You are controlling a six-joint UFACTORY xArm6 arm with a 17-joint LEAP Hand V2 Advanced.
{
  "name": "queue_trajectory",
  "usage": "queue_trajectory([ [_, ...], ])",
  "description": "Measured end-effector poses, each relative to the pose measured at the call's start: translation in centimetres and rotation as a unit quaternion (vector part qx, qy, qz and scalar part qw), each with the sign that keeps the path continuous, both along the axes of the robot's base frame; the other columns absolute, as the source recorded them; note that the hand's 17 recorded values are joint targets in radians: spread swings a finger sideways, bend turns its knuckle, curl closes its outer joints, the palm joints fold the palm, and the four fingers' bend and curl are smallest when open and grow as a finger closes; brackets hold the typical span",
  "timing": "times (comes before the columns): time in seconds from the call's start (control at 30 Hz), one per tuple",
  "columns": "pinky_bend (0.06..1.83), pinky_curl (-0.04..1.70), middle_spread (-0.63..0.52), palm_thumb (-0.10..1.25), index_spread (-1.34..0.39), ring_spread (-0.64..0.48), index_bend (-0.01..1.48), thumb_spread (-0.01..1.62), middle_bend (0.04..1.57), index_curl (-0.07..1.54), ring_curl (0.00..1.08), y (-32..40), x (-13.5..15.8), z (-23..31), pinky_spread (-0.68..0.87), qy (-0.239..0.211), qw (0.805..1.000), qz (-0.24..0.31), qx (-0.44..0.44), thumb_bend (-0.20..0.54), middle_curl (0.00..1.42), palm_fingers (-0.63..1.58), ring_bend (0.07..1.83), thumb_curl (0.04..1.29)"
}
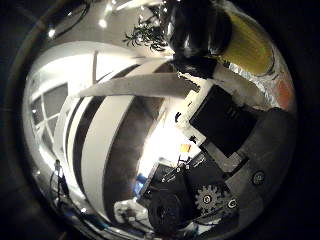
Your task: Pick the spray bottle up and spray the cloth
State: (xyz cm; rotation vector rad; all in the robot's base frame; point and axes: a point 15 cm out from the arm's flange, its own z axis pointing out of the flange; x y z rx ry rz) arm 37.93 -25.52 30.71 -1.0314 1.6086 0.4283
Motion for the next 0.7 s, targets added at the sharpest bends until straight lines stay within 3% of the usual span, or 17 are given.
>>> queue_trajectory([
  [0.27, 1.22, 0.82, -0.1, 0.91, -0.19, -0.18, 1.16, 0.94, 1.35, 0.66, 0.57, -0.6, -3.7, 7.6, -0.2, 0.066, 0.986, 0.109, -0.103, -0.022, 0.6, 1.19, 1.44, 0.61],
  [0.5, 1.2, 0.88, -0.11, 0.93, -0.2, -0.18, 1.15, 0.92, 1.37, 0.68, 0.58, 3.6, -6.5, 10.4, -0.22, 0.122, 0.959, 0.193, -0.17, -0.017, 0.6, 1.18, 1.45, 0.61],
  [0.7, 1.18, 0.93, -0.11, 1.05, -0.21, -0.16, 1.14, 0.92, 1.37, 0.69, 0.59, 7.5, -7.8, 11.5, -0.21, 0.157, 0.927, 0.244, -0.236, -0.008, 0.59, 1.19, 1.45, 0.64],
])
